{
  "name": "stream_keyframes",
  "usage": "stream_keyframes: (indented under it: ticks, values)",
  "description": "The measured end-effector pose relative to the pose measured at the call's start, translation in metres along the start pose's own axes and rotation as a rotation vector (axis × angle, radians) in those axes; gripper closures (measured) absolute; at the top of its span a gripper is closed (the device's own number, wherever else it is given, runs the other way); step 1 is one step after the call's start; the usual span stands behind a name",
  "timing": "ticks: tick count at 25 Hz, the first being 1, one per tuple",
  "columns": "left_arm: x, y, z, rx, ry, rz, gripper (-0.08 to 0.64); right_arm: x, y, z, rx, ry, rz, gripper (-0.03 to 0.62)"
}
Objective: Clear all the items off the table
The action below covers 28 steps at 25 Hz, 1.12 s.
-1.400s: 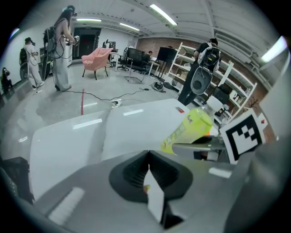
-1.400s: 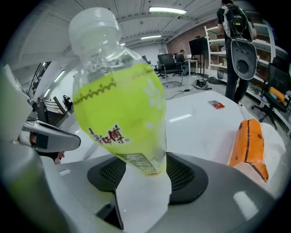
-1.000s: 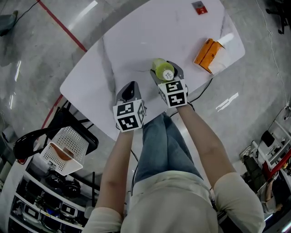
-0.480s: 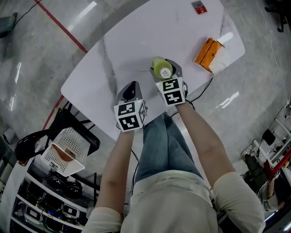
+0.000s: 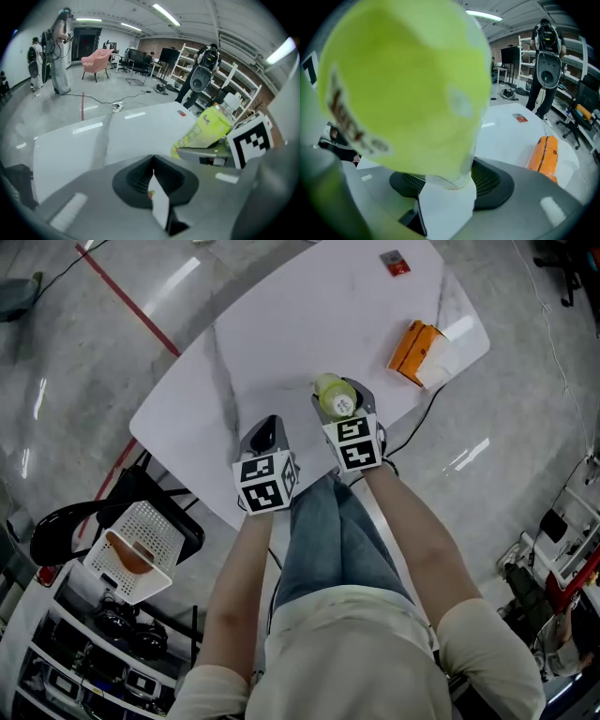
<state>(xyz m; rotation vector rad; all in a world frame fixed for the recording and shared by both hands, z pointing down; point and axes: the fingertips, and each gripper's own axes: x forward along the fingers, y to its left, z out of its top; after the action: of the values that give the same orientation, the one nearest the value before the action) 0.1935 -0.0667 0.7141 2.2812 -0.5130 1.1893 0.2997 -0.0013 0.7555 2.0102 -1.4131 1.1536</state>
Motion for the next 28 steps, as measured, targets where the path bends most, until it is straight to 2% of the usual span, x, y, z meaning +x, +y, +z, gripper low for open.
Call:
stream_keyframes:
  ticks: [20, 28]
  values:
    - [-0.097, -0.063, -0.013, -0.025, -0.090, -0.004, 0.551, -0.134, 0.018, 0.009, 0.011, -0.094, -0.026, 0.307]
    - [-0.139, -0.087, -0.030, -0.038, -0.128, 0.006, 0.551, -0.195, 0.028, 0.003, 0.043, -0.149, -0.026, 0.307]
